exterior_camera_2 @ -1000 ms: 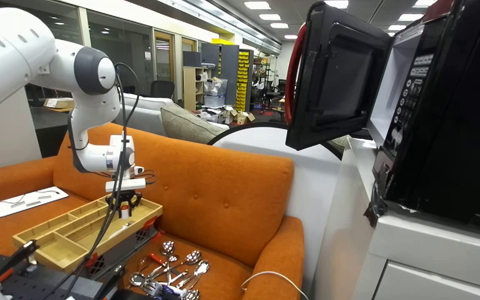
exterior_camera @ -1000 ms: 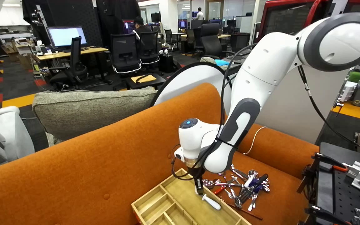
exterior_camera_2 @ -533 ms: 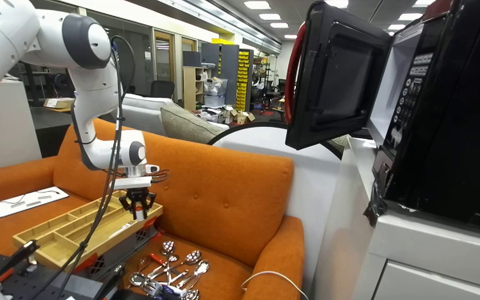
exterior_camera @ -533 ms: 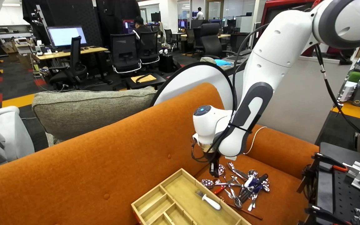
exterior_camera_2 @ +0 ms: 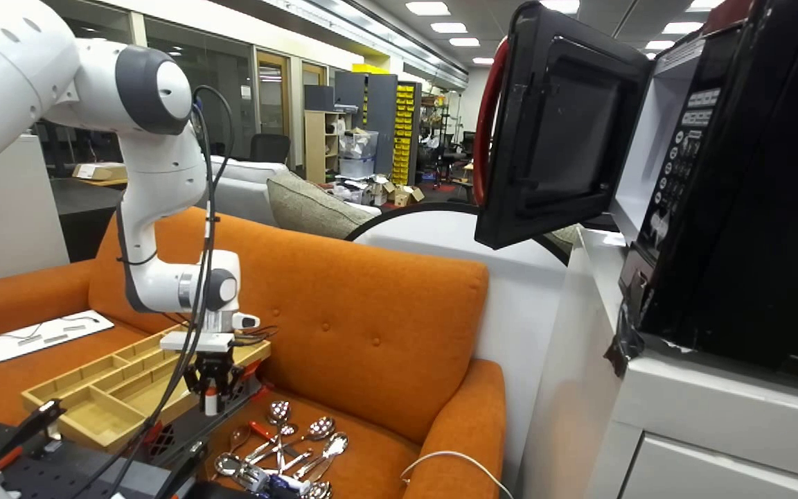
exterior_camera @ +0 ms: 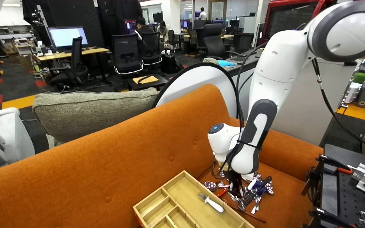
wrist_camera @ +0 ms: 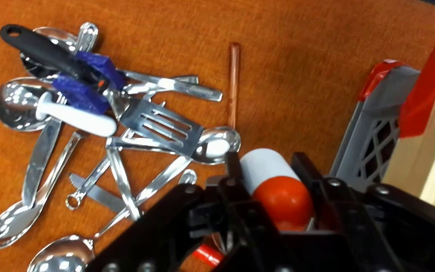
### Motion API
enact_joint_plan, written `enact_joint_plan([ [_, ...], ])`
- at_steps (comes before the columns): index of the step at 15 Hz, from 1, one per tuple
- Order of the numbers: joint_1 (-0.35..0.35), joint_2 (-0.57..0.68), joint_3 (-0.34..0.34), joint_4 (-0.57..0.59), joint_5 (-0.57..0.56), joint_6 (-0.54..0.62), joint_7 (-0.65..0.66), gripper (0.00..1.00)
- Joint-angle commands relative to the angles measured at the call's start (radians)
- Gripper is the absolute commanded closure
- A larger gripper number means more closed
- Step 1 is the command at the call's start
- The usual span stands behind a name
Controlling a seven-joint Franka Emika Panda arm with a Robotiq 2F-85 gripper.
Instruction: Pick up the small object from the wooden tray and put it on the couch.
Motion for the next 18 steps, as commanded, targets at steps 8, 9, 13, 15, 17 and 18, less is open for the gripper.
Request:
enact_joint_plan([
  [8, -0.104, 0.268, 0.091, 0.199, 0.130, -0.033, -0.036, 0.88],
  [9, -0.118, 0.299, 0.104, 0.223, 0.144, -0.036, -0.043, 0.88],
  [13, -0.165, 0.396, 0.133, 0.307, 0.191, -0.061, -0.054, 0.88],
  [15, -0.182, 0.425, 0.137, 0.336, 0.213, -0.068, -0.052, 0.88],
  [17, -0.195, 0.442, 0.139, 0.357, 0.228, -0.072, -0.051, 0.88],
  [18, -0.199, 0.444, 0.137, 0.365, 0.232, -0.076, -0.049, 0.88],
])
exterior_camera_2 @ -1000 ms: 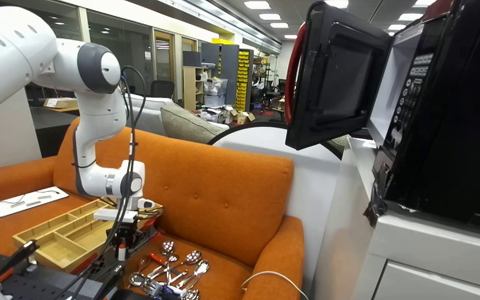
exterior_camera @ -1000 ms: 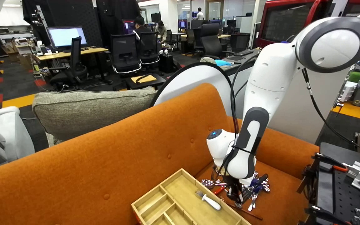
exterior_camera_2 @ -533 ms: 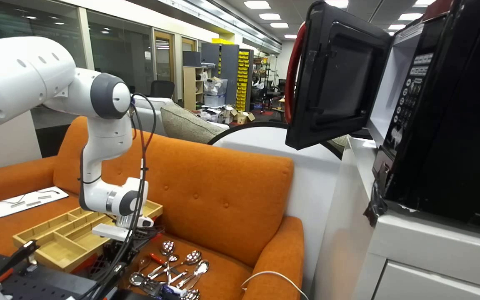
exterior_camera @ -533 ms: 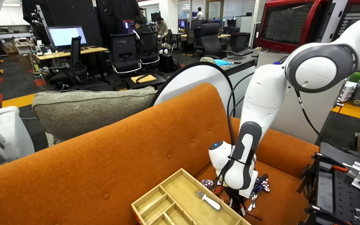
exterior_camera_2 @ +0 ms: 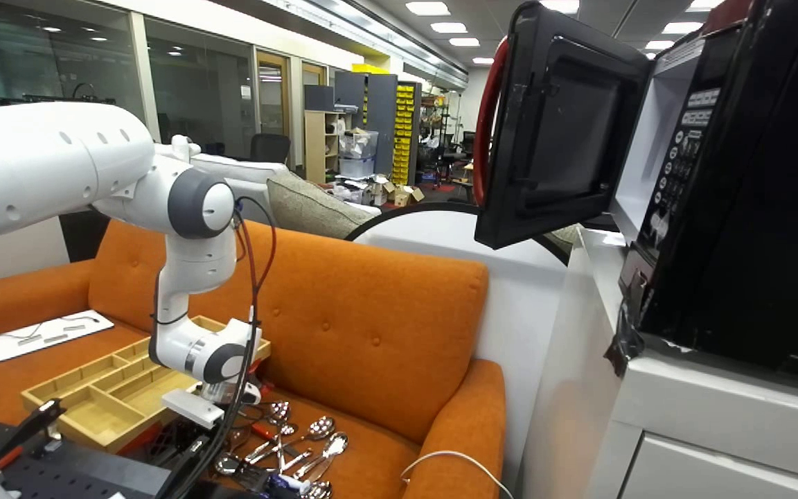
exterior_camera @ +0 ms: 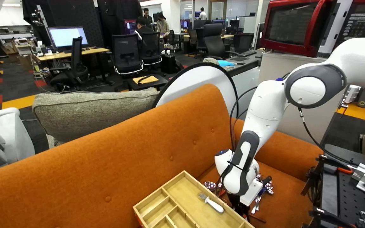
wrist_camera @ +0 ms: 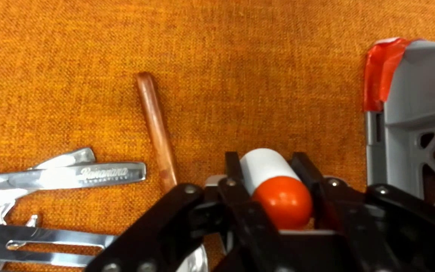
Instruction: Pick up the small object from the wooden tray and put it on the couch.
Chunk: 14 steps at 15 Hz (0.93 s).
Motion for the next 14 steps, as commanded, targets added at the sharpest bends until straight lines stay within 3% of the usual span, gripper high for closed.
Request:
enact_joint_plan([
  [1, -0.038, 0.017, 0.019, 0.043, 0.032, -0.049, -0.020, 0.88],
  [2, -0.040, 0.013, 0.018, 0.046, 0.033, -0.057, -0.022, 0.75],
  [3, -0.039, 0.009, 0.017, 0.048, 0.033, -0.064, -0.024, 0.38],
  [4, -0.038, 0.002, 0.016, 0.046, 0.032, -0.063, -0.024, 0.37],
  [9, -0.005, -0.078, 0.001, -0.009, 0.019, -0.029, -0.007, 0.03],
  [14, 0.046, -0.269, -0.048, -0.146, -0.002, 0.056, 0.026, 0.00],
])
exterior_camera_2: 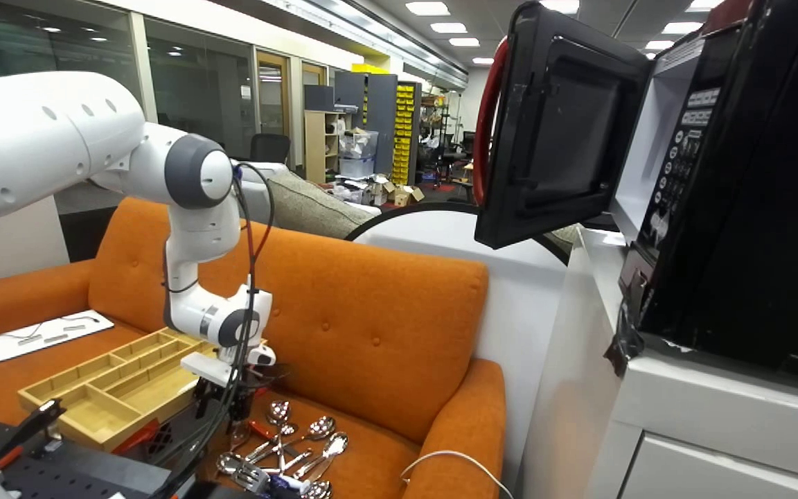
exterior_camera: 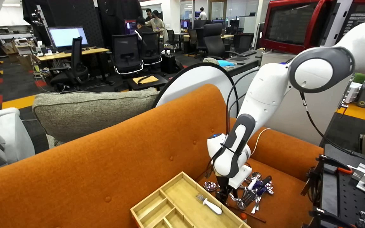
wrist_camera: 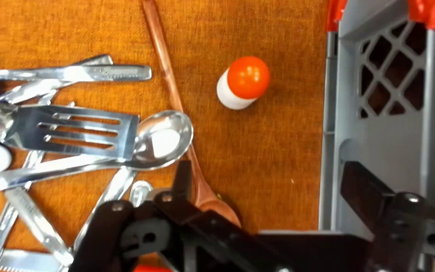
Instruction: Pick up the small object from the wooden tray and put it on the couch.
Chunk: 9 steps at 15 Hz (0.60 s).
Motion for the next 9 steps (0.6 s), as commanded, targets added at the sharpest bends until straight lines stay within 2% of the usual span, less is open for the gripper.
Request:
enact_joint_plan([
  [1, 0.054, -0.170, -0.048, -0.154, -0.015, 0.077, 0.030, 0.00],
  [6, 0.139, -0.375, -0.136, -0.299, -0.063, 0.112, 0.087, 0.00],
  [9, 0.149, -0.480, -0.133, -0.381, -0.092, 0.121, 0.066, 0.00],
])
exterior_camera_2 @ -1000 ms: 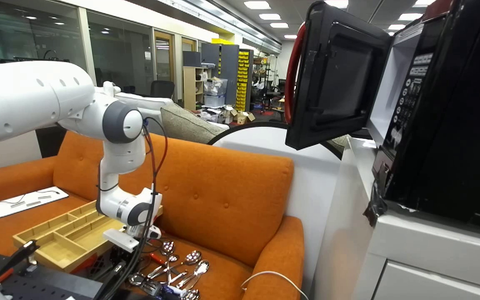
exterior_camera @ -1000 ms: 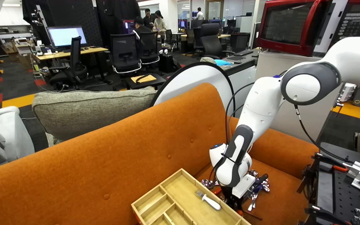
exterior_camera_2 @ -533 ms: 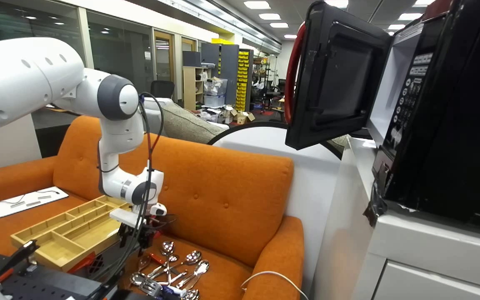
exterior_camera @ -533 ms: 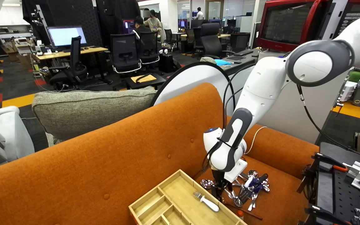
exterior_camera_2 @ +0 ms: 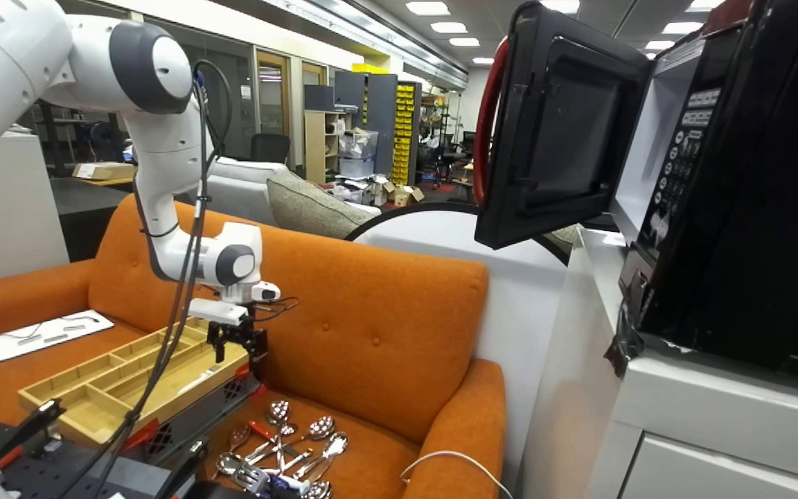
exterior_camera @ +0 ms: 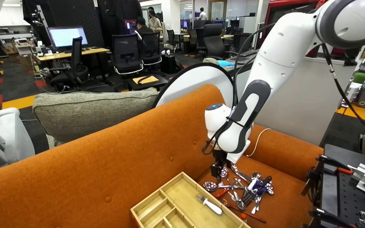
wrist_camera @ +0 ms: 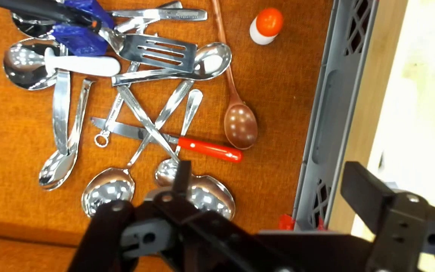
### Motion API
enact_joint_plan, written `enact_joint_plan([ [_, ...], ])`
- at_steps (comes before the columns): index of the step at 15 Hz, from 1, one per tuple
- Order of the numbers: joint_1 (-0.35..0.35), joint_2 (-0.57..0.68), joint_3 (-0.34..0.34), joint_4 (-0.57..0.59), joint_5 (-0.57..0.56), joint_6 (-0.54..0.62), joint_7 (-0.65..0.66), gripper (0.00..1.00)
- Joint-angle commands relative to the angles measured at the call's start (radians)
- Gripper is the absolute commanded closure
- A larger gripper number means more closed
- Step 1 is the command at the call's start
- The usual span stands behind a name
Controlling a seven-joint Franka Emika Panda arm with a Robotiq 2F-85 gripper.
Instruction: Pick up the small object from the wooden tray and put it on the couch.
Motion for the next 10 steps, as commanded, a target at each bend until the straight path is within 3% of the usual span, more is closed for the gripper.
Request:
enact_joint_plan([
  [1, 0.023, -0.132, -0.001, -0.130, -0.042, 0.025, -0.009, 0.00],
  [2, 0.009, -0.065, 0.006, -0.052, -0.028, 0.002, 0.005, 0.00],
  [10, 0.019, -0.119, 0.005, -0.110, -0.039, 0.003, 0.004, 0.00],
])
